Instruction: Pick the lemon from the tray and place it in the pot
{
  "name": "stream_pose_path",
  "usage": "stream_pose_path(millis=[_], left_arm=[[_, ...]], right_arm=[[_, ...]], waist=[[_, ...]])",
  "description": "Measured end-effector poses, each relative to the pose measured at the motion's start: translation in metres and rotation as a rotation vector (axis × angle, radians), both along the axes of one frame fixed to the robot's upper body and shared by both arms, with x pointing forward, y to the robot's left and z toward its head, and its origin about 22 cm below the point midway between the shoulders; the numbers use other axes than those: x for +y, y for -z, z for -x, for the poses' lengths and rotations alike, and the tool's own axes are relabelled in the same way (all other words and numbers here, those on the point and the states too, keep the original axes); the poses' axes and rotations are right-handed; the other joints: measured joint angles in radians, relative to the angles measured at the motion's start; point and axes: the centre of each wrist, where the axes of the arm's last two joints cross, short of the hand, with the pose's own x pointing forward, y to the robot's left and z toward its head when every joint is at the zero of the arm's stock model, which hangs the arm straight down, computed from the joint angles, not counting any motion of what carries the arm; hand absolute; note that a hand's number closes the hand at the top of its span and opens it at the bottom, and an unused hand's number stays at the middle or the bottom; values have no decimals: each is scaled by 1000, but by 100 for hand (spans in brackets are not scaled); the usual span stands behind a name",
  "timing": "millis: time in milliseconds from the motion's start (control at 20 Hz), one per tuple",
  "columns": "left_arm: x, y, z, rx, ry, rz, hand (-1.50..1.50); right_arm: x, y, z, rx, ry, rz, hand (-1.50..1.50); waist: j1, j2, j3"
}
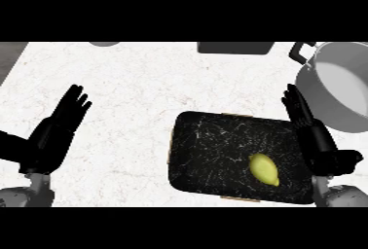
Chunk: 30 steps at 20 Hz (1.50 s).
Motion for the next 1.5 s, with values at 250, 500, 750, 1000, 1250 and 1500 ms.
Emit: stream_pose_path(millis=[250,500,750,1000,1250,1500], left_arm=[[-2,21,4,82,45,-66,0],[-5,46,14,186,81,-119,0],[-13,58,19,228,113,-139,0],[-20,71,17,238,136,-150,0],[-22,71,7,236,159,-164,0],[-28,75,8,233,171,-170,0]], right_arm=[[5,9,15,-135,-278,46,150],[0,-2,18,-508,-210,68,-150],[7,19,41,-798,-202,-173,-150],[-40,41,88,-787,-223,-143,-150],[-84,40,123,-634,-232,5,-150],[-96,29,127,-535,-289,30,-150]], waist=[[-17,-19,24],[-67,-33,35],[-68,-32,39],[-52,-31,34],[-33,-31,32],[-19,-30,31]])
